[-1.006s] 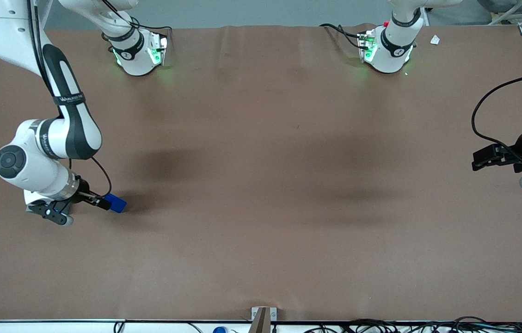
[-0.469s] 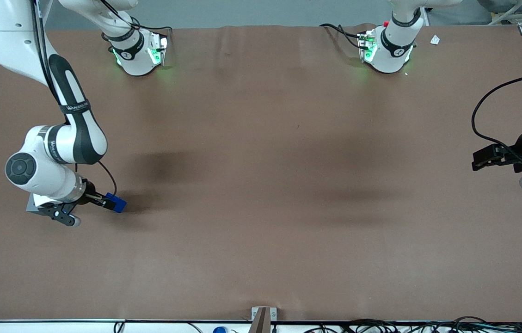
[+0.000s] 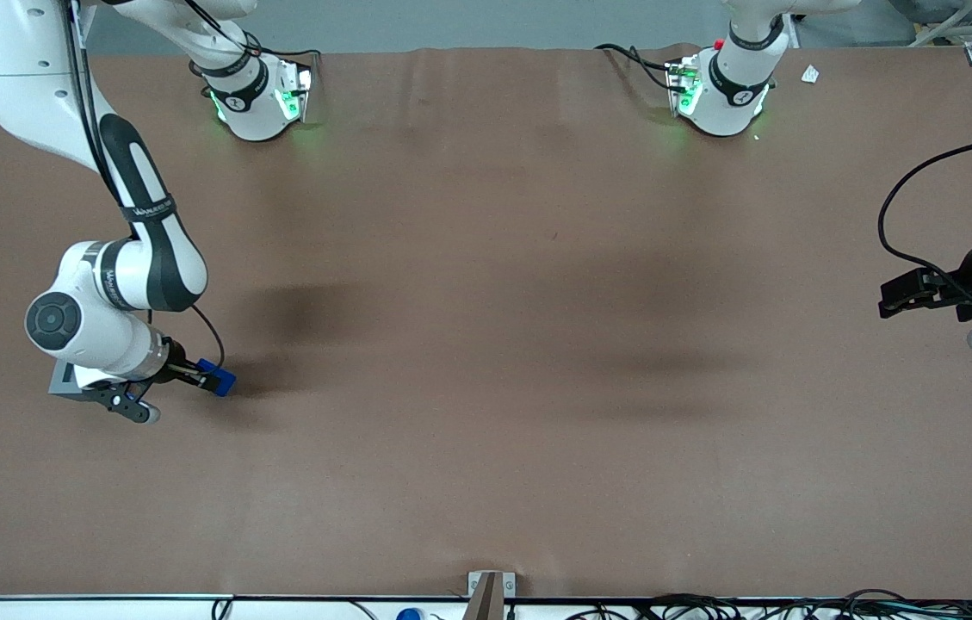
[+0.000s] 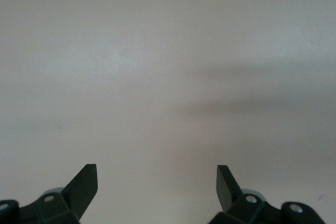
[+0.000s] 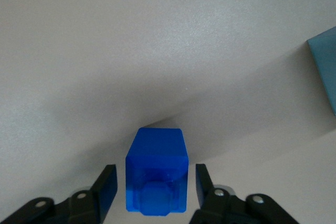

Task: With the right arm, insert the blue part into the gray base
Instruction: 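Close the right gripper on the blue block, then lift the blue block and carry it over the gray base's hole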

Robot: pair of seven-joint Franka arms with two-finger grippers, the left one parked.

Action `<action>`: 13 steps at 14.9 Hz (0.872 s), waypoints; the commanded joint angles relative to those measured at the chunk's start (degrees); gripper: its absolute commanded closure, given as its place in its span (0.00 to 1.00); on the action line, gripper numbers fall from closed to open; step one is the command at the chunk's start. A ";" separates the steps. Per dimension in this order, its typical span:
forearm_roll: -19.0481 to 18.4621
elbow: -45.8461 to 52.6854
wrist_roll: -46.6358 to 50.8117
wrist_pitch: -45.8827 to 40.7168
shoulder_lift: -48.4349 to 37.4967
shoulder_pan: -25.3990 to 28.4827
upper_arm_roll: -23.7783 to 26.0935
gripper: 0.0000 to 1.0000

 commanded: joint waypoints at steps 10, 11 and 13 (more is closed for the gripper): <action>0.39 0.70 -0.06 -1.26 -0.75 -0.07 0.09 0.85; 0.30 1.74 -0.32 -3.09 -1.97 -0.25 0.00 0.85; 0.04 4.73 -2.42 -8.62 -3.65 -0.86 -0.17 0.85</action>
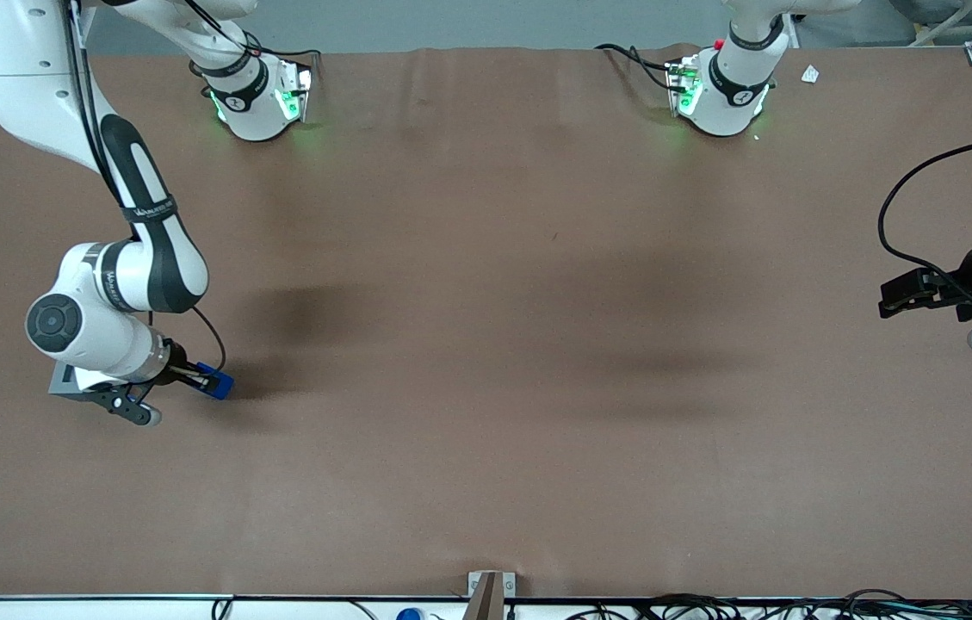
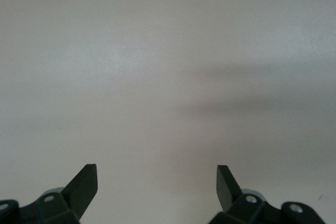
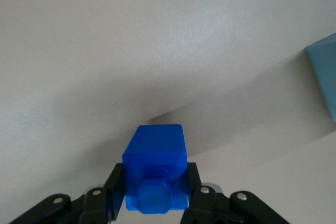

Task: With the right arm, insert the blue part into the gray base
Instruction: 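Lift the blue block and carry it over the gray base's hole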

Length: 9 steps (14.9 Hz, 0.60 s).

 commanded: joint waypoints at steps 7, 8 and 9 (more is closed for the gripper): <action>-0.39 6.27 -23.62 -15.74 -7.31 -8.89 0.05 0.85; -0.39 6.10 -26.17 -15.83 -7.84 -10.04 0.05 0.85; -0.39 6.01 -28.46 -15.92 -8.02 -11.01 -0.04 0.85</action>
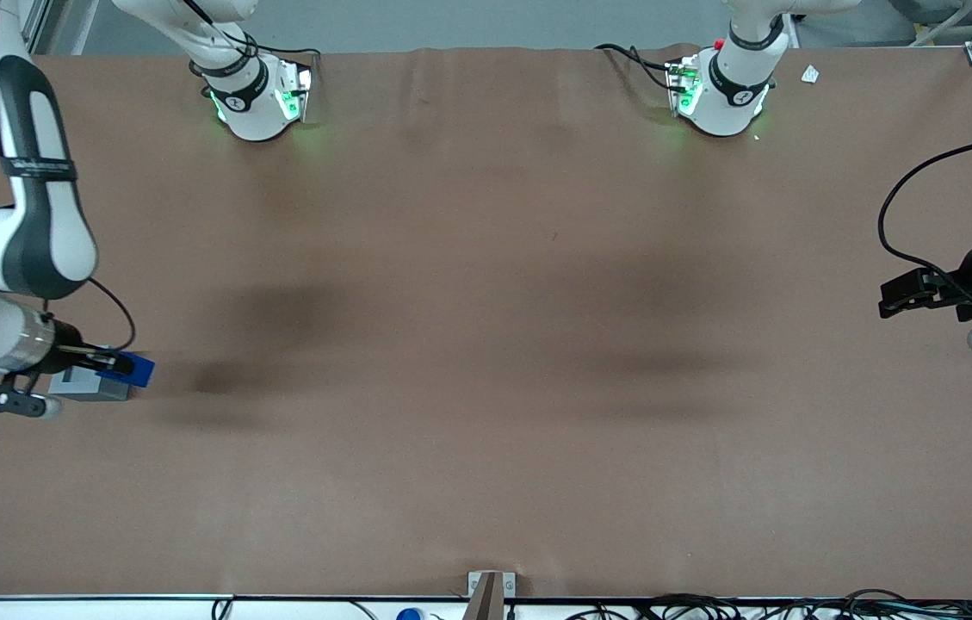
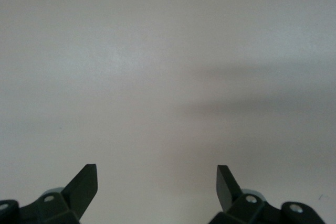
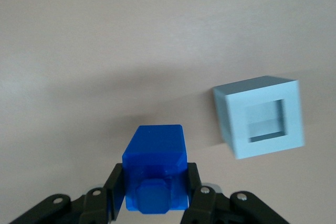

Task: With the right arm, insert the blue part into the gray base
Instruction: 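Lift the blue block and carry it over the gray base's hole, then lower the blue block into the gray base's square hole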

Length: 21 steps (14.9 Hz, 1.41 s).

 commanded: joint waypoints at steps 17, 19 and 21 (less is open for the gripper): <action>-0.53 -1.13 -18.63 3.56 0.18 -10.65 0.82 0.87; -0.53 -1.13 -18.63 4.35 0.71 -10.66 0.73 0.87; -0.53 -1.13 -18.63 5.23 1.32 -10.74 0.82 0.87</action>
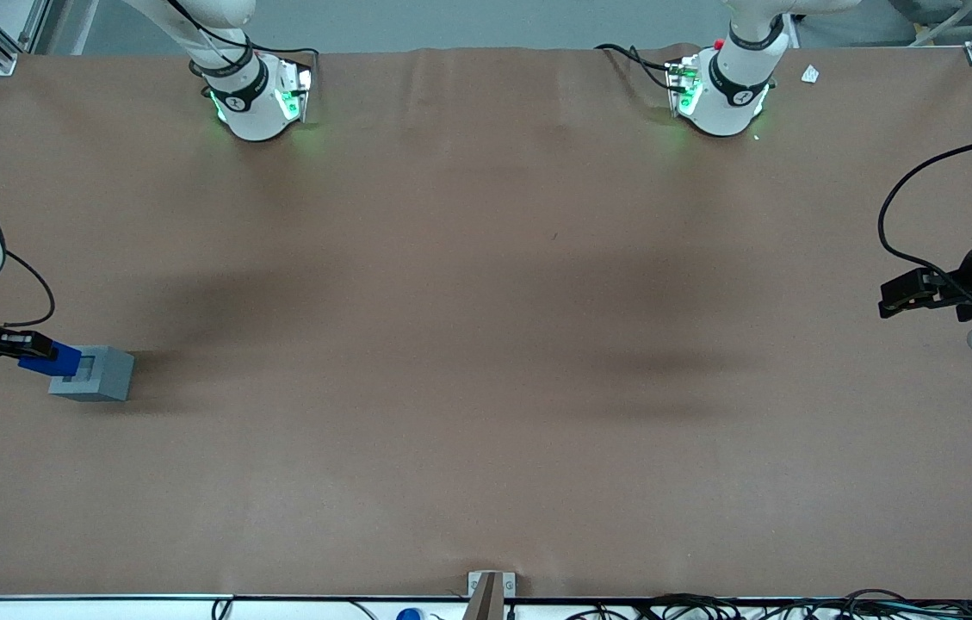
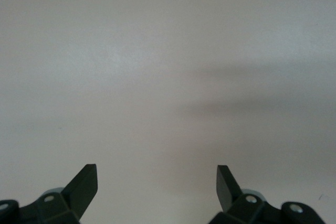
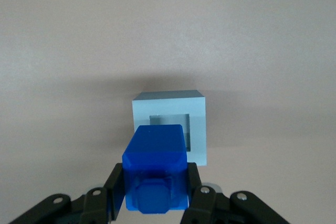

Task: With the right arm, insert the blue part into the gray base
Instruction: 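Lower the blue block into the gray base's square hole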

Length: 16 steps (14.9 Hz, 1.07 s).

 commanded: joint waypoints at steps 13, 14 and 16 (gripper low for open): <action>-0.43 -0.73 -0.79 2.40 1.99 -2.34 0.94 0.87; -0.43 -0.73 -0.79 2.40 2.07 -2.34 0.94 0.87; -0.35 -0.81 -0.70 2.31 2.08 -2.16 0.94 0.87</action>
